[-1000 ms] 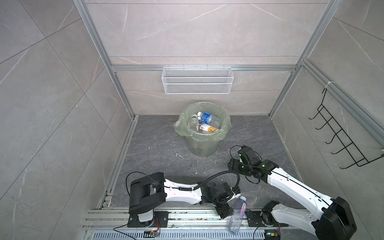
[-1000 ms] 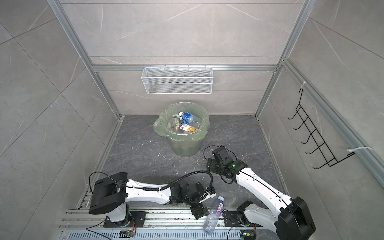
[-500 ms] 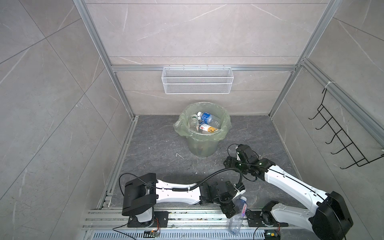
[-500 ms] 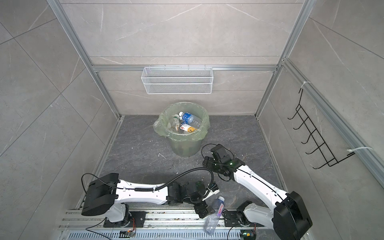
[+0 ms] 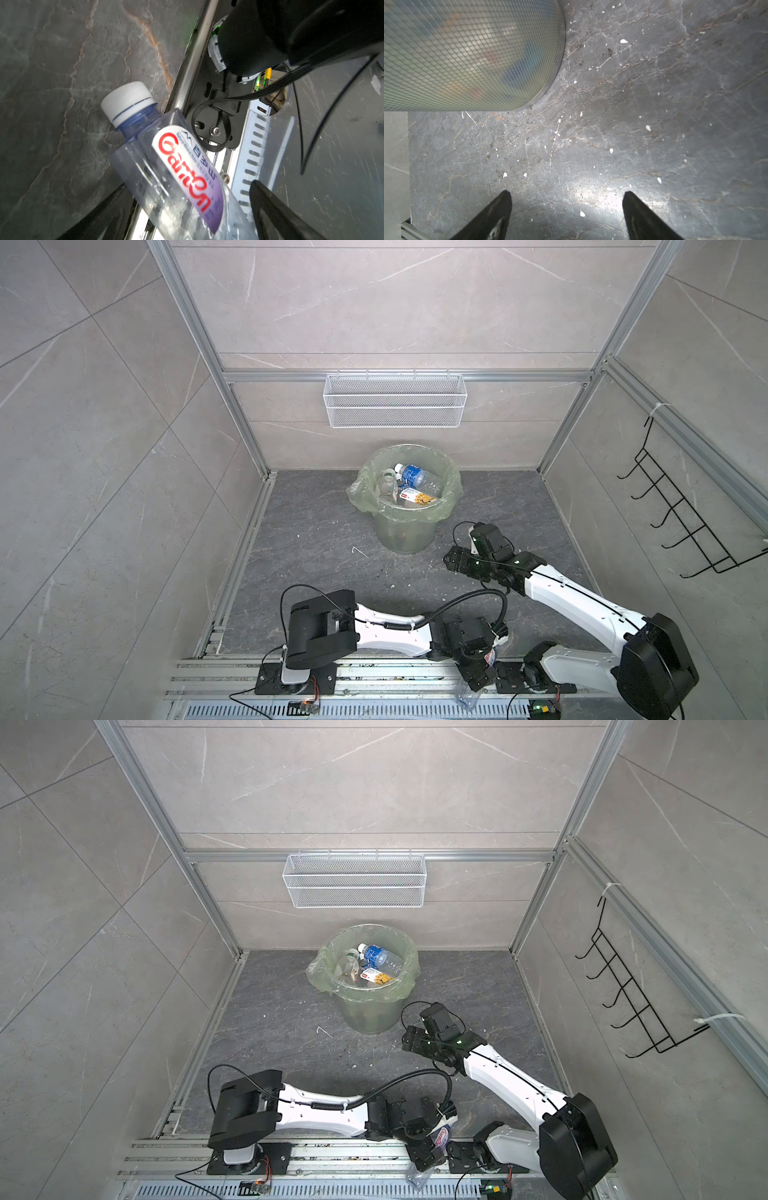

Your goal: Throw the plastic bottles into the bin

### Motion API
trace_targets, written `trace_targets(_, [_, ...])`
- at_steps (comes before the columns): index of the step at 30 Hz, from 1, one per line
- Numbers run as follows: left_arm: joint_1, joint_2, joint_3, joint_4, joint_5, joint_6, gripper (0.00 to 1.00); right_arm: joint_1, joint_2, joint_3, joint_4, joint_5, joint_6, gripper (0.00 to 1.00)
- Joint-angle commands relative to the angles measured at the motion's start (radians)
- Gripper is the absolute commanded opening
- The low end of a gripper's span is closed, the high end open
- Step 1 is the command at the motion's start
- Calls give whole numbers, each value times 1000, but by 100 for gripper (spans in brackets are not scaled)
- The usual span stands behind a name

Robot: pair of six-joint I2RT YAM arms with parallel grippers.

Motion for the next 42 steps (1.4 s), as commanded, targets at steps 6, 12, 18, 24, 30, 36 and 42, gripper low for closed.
trace_targets(6, [-12,52,83,-177,-82,-28,76,-7,-69,-24,19,-17,-4,84])
trace_targets(12, [-12,53,87,-261,-174,-21,58,-6,-81,-35,28,-22,0,80])
trace_targets(18, [-9,-48,-19,-215,-282,-33,46,-7,-76,-24,25,-15,-8,79])
trace_targets(24, [24,-181,-135,-184,-405,-46,41,-7,-63,-4,15,-7,-24,79])
trace_targets(30, [105,-356,-285,-136,-491,-78,41,-7,-57,-6,16,-7,-49,79])
trace_targets(36, [228,-579,-429,-106,-529,-75,42,-6,-60,-48,57,-47,-74,77])
trace_targets(42, [357,-782,-512,-99,-531,-31,42,-6,-65,-75,76,-67,-135,77])
